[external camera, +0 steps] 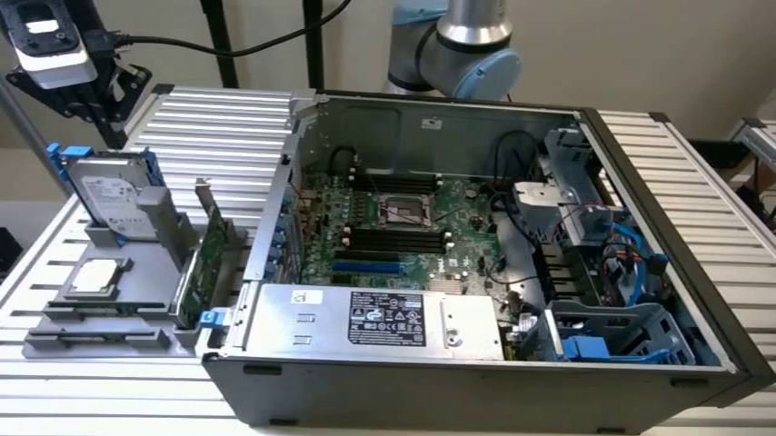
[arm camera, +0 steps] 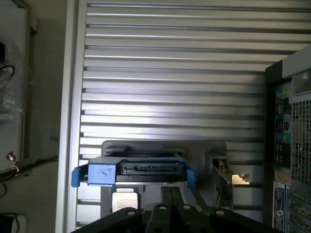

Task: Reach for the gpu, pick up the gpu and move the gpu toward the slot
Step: 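Reach for the gpu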

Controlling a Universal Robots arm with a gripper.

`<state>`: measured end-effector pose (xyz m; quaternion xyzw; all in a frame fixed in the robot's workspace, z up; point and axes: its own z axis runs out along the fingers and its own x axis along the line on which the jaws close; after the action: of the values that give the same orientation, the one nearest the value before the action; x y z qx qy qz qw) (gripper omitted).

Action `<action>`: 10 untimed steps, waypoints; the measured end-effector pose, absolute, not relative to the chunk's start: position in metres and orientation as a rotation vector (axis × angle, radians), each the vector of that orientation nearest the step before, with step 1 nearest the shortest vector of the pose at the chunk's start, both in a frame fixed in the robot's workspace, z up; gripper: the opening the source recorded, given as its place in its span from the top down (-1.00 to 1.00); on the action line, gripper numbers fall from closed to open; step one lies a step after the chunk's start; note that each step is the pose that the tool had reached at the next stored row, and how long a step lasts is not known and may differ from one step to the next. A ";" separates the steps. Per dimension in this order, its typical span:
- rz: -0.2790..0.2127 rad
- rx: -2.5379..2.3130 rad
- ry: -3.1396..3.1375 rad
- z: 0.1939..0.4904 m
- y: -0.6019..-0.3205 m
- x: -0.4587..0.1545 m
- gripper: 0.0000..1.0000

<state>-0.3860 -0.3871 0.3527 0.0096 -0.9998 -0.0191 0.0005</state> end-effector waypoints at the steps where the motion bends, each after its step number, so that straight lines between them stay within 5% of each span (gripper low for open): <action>1: -0.060 0.030 -3.140 0.353 -0.391 -0.385 0.79; 10: -0.060 0.030 -3.139 0.353 -0.420 -0.366 0.79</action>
<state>-0.3660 -0.4200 0.3525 0.0095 -0.9998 -0.0191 0.0008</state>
